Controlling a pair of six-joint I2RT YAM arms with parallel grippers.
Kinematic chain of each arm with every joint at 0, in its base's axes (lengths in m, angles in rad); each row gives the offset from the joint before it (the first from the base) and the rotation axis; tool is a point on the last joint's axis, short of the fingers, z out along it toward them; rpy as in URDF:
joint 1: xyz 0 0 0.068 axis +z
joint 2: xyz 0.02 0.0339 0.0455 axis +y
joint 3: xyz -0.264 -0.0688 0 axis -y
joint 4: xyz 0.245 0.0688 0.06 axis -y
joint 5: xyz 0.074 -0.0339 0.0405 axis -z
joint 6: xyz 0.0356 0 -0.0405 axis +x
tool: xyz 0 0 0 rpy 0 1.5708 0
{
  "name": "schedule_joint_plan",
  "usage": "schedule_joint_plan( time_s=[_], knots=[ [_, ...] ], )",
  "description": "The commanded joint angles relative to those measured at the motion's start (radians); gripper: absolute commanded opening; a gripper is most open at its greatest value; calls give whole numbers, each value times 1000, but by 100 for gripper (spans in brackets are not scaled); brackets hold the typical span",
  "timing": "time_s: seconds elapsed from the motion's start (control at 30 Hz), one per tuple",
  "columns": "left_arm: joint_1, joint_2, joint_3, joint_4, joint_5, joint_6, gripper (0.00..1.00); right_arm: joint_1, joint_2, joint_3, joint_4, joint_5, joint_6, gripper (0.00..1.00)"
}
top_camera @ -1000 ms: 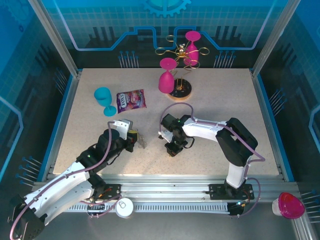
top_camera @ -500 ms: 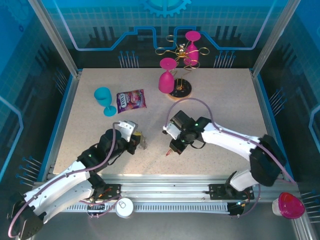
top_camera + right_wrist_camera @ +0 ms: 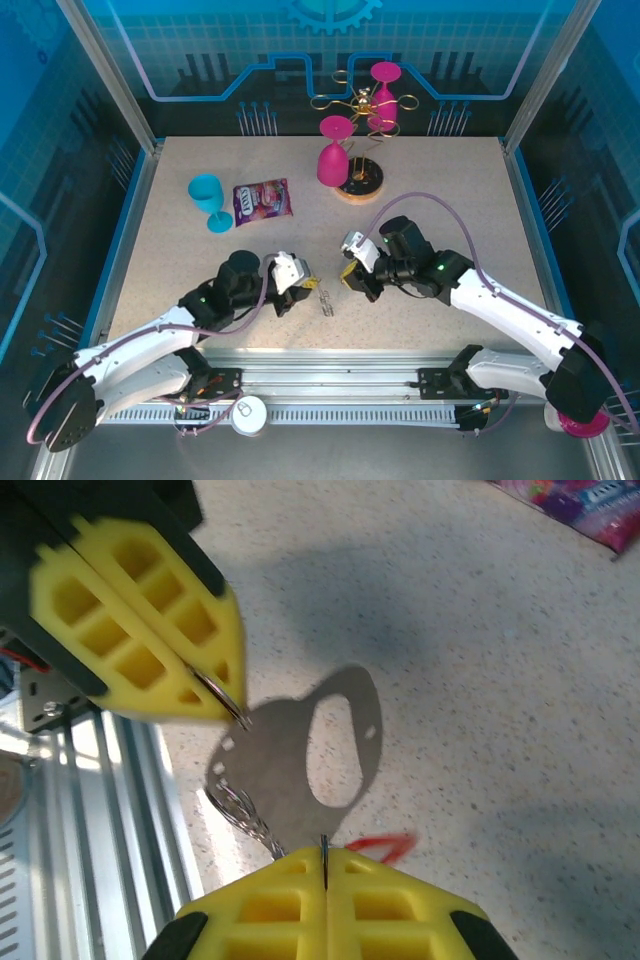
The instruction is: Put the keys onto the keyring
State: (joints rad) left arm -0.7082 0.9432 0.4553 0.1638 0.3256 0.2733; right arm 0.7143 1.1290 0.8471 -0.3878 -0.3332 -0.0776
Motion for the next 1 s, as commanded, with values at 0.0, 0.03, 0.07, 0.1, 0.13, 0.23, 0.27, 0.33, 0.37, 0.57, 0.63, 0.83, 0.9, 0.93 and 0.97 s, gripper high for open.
schedule_joint_plan(
  time_s=[0.0, 0.03, 0.07, 0.1, 0.13, 0.23, 0.27, 0.33, 0.37, 0.57, 0.63, 0.83, 0.9, 0.93, 0.97],
  knots=[
    [-6, 14, -14, 88, 102, 92, 0, -10, -18, -11, 38, -116, -44, 0],
    [-6, 13, -18, 97, 103, 96, 0, -11, -18, -10, 33, -131, -49, 0],
    [-5, 11, -21, 105, 105, 98, 0, -11, -17, -7, 29, -143, -52, 0],
    [-6, 7, -23, 112, 109, 99, 0, -10, -15, -5, 28, -156, -54, 0],
    [-6, 3, -25, 113, 112, 102, 0, -11, -13, -5, 30, -167, -55, 0],
    [-6, -7, -28, 111, 121, 111, 0, -11, -2, 2, 38, -192, -54, 0],
    [-6, -8, -29, 112, 123, 115, 0, -10, 1, 4, 41, -200, -52, 0],
    [-6, -9, -30, 114, 124, 111, 0, -11, 10, 8, 51, -213, -43, 0],
    [-5, -9, -28, 117, 122, 106, 0, -10, 14, 9, 59, -220, -37, 0],
    [-17, -10, -30, 118, 118, 98, 0, -7, 27, 3, 101, -238, -3, 0],
    [-20, -15, -32, 118, 111, 105, 0, -4, 32, 3, 106, -246, 5, 0],
    [-23, -17, -31, 124, 105, 110, 0, -4, 48, 4, 112, -232, 16, 0],
    [-24, -20, -31, 126, 107, 110, 0, -4, 55, 7, 105, -225, 15, 0],
    [-24, -21, -33, 126, 106, 110, 0, -6, 59, 7, 106, -220, 18, 0],
    [-25, -22, -34, 127, 107, 112, 0, -6, 63, 6, 104, -215, 23, 0]
  ],
)
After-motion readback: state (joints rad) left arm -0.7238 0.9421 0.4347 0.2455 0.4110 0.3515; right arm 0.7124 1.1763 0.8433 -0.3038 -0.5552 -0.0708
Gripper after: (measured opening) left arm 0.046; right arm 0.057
